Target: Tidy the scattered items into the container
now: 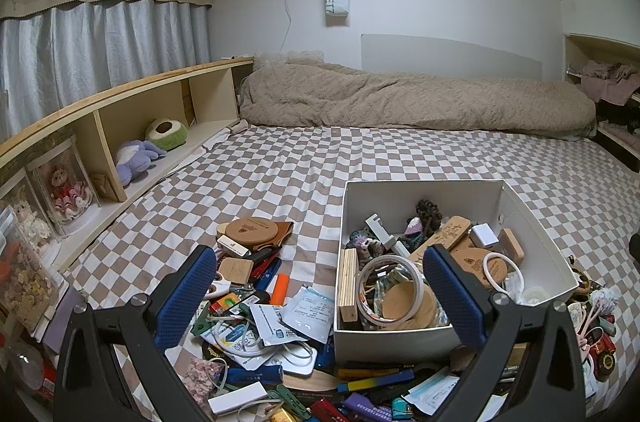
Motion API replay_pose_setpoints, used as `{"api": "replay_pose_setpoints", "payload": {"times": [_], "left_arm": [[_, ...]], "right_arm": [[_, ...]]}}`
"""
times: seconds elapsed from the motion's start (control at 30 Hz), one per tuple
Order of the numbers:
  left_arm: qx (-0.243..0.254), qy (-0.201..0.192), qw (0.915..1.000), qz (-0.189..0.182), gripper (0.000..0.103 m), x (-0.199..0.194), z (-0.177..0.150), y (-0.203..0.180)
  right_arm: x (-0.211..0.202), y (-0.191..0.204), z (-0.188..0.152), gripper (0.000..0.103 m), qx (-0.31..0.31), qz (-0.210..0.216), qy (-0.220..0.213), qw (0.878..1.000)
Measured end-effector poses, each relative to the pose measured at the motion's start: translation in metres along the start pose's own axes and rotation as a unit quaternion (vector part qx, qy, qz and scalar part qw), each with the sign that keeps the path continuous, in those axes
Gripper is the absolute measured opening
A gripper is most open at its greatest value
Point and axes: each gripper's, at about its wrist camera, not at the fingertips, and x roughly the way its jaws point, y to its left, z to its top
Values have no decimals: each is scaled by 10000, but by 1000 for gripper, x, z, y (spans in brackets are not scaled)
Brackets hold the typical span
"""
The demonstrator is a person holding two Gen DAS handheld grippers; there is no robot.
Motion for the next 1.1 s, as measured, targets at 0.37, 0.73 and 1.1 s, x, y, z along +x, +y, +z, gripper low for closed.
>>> {"api": "replay_pose_setpoints", "payload": {"times": [0.37,0.73,1.1], "left_arm": [[-182,61,9997,132,103,6,-2,13],[-645,372,9960,491,103,29,-8,37],[-592,461,9956,560,103,38,-10,37]], "right_arm": [[13,-10,-6,103,200,-51,86,9998],[47,-45,-26,103,1206,13,618,9908],[71,-57,-47,103,1519,73,1279,9801]]}}
